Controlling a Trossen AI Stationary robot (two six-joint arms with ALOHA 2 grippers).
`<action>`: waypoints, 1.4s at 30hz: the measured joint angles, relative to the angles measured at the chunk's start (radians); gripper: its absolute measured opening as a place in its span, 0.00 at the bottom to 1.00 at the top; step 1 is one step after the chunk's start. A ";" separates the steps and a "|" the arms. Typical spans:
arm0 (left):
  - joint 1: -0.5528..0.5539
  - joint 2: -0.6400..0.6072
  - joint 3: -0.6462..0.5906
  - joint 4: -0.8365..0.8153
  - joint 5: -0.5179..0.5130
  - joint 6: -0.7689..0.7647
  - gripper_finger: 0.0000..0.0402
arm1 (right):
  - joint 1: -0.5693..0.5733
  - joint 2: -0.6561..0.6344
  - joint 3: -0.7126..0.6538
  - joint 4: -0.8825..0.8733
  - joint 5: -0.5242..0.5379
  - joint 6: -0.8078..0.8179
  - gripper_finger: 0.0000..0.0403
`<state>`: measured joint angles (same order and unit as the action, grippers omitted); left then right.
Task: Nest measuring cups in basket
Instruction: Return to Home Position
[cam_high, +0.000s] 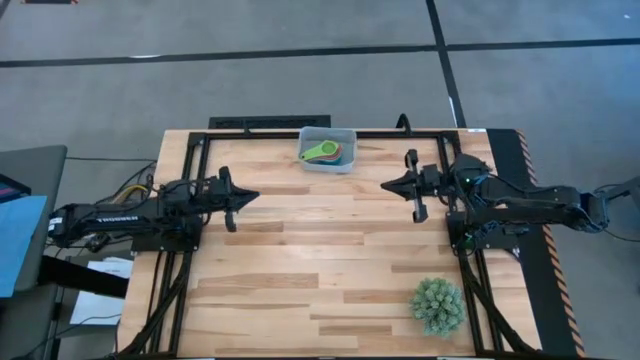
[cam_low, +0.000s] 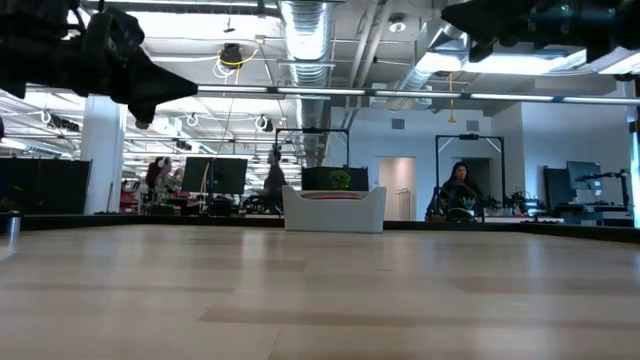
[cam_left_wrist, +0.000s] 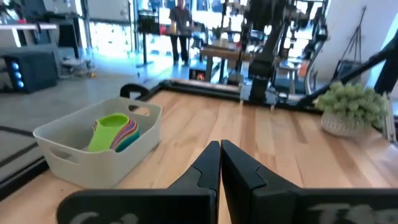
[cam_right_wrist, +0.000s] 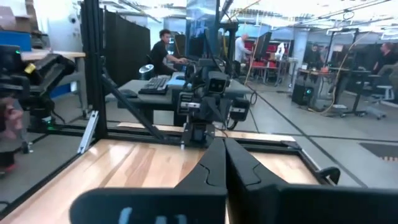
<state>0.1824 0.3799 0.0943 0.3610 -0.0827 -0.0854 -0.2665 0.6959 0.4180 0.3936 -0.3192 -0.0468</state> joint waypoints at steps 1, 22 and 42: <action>-0.002 -0.015 -0.014 0.011 -0.004 -0.001 0.00 | 0.000 -0.014 -0.019 0.010 0.000 0.009 0.02; -0.067 -0.075 -0.034 -0.056 -0.011 0.112 0.00 | 0.101 -0.339 -0.320 0.065 0.038 0.102 0.01; -0.103 -0.144 -0.034 -0.071 -0.077 0.208 0.00 | 0.131 -0.430 -0.410 0.060 0.049 0.065 0.02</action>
<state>0.0795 0.2357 0.0601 0.2905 -0.1594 0.1225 -0.1353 0.2660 0.0078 0.4533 -0.2706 0.0185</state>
